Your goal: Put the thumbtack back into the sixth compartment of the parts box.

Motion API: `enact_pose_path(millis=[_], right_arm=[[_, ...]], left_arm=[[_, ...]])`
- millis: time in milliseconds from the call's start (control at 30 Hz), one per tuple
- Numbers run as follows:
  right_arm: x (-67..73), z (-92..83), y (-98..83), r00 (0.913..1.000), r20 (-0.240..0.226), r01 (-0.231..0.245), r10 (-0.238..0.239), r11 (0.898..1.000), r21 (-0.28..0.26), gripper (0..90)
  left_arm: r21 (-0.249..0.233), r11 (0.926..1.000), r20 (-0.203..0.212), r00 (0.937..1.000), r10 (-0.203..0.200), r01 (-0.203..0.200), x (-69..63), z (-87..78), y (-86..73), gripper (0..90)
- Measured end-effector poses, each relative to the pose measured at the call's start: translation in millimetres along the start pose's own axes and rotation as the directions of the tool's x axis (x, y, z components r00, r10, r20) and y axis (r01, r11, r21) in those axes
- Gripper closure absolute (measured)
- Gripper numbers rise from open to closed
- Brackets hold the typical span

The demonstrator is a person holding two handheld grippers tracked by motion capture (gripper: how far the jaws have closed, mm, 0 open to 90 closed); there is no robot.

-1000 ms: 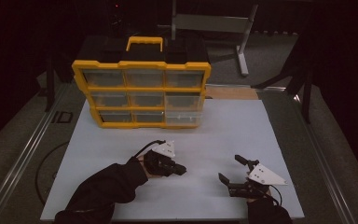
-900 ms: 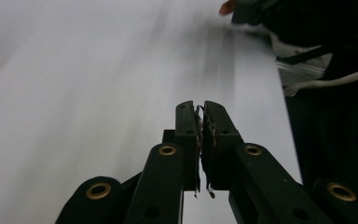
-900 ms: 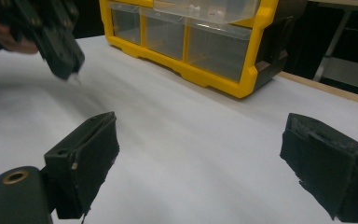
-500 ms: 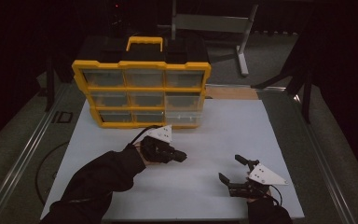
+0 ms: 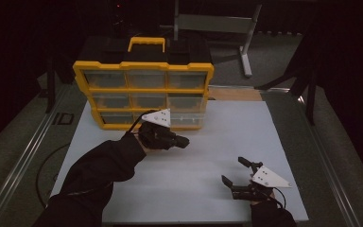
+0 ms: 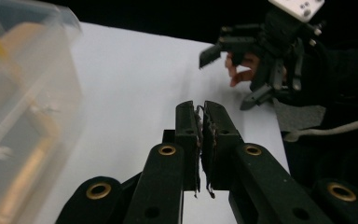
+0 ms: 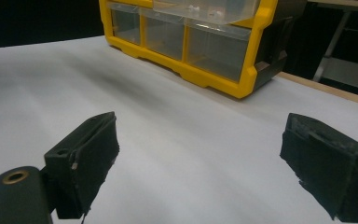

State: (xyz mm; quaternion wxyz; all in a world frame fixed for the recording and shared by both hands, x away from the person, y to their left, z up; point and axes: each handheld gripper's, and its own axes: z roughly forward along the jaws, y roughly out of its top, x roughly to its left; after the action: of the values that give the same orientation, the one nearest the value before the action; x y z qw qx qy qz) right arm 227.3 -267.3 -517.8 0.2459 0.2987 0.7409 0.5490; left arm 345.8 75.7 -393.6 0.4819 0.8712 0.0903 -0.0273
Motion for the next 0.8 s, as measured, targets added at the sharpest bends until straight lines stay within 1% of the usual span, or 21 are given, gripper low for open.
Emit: enact_pose_path(millis=[33,67,167,200,233,333,400,467,500,533,567,600,633,700,767,800], right_arm=[[0.1,-0.1,0.1,1.0,0.0,0.0,0.0,1.0,0.0,10.8],[-0.2,-0.1,0.0,1.0,0.0,0.0,0.0,1.0,-0.001,10.9],[-0.1,-0.3,0.1,1.0,0.0,-0.001,0.001,1.0,-0.001,10.9],[-0.1,-0.3,0.1,1.0,0.0,-0.001,0.001,1.0,-0.001,10.9],[-0.1,-0.4,0.3,1.0,0.0,-0.001,0.001,1.0,-0.003,10.9],[0.2,-0.3,0.3,1.0,-0.003,0.0,0.0,1.0,-0.001,10.9],[0.0,-0.3,0.2,1.0,-0.001,0.001,-0.001,1.0,-0.001,10.9],[0.1,-0.3,0.2,1.0,-0.001,-0.001,0.001,1.0,0.0,10.9],[0.1,-0.2,0.2,1.0,-0.001,0.0,0.0,1.0,0.0,10.9],[-0.2,-0.2,0.1,1.0,-0.002,0.001,-0.001,1.0,-0.001,10.9],[-0.2,-0.1,0.0,1.0,-0.002,0.0,0.0,1.0,-0.001,10.9],[-0.2,-0.1,0.0,1.0,-0.001,0.001,-0.001,1.0,-0.001,10.9],[-0.1,-0.1,0.0,1.0,-0.002,0.001,-0.001,1.0,-0.001,10.9],[0.1,-0.1,0.1,1.0,-0.003,0.001,-0.001,1.0,0.0,10.9],[0.1,-0.2,0.1,1.0,-0.003,0.001,-0.001,1.0,0.001,10.9],[0.1,-0.3,0.2,1.0,-0.003,0.001,-0.001,1.0,-0.001,10.9]], left_arm=[[-0.003,1.0,-0.002,1.0,0.007,-0.007,2.7,-3.0,5.9,85.9],[-0.005,1.0,-0.005,1.0,0.008,-0.008,4.1,-4.2,8.5,85.9],[-0.022,0.9997,-0.009,0.9999,0.007,-0.007,8.6,-7.9,15.7,85.9],[-0.022,0.9997,-0.009,0.9999,0.007,-0.007,8.6,-7.9,15.7,85.9],[-0.035,0.9994,-0.012,0.9999,0.007,-0.007,11.8,-9.8,20.4,85.9],[-0.043,0.9991,-0.015,0.9999,0.005,-0.005,16.1,-11.5,25.8,85.9],[-0.045,0.999,-0.019,0.9998,0.004,-0.005,17.5,-12.0,27.3,85.9],[-0.064,0.998,-0.019,0.9998,0.003,-0.004,20.9,-14.5,30.9,85.9],[-0.073,0.9973,-0.032,0.9995,0.0,-0.003,22.1,-15.8,32.8,85.8],[-0.079,0.9969,-0.027,0.9996,-0.002,0.0,23.4,-16.9,33.8,85.9],[-0.085,0.9963,-0.031,0.9995,0.0,-0.002,24.7,-18.0,34.9,85.9],[-0.093,0.9956,-0.04,0.9992,-0.009,0.005,26.7,-19.0,36.2,85.8],[-0.094,0.9956,-0.039,0.9992,-0.012,0.008,28.0,-19.6,36.8,85.9],[-0.099,0.995,-0.05,0.9986,-0.018,0.013,31.8,-21.1,38.2,85.9],[-0.112,0.9935,-0.055,0.9982,-0.026,0.02,36.4,-22.7,38.9,85.8],[-0.116,0.993,-0.065,0.9974,-0.03,0.023,38.5,-23.2,39.4,85.8]])
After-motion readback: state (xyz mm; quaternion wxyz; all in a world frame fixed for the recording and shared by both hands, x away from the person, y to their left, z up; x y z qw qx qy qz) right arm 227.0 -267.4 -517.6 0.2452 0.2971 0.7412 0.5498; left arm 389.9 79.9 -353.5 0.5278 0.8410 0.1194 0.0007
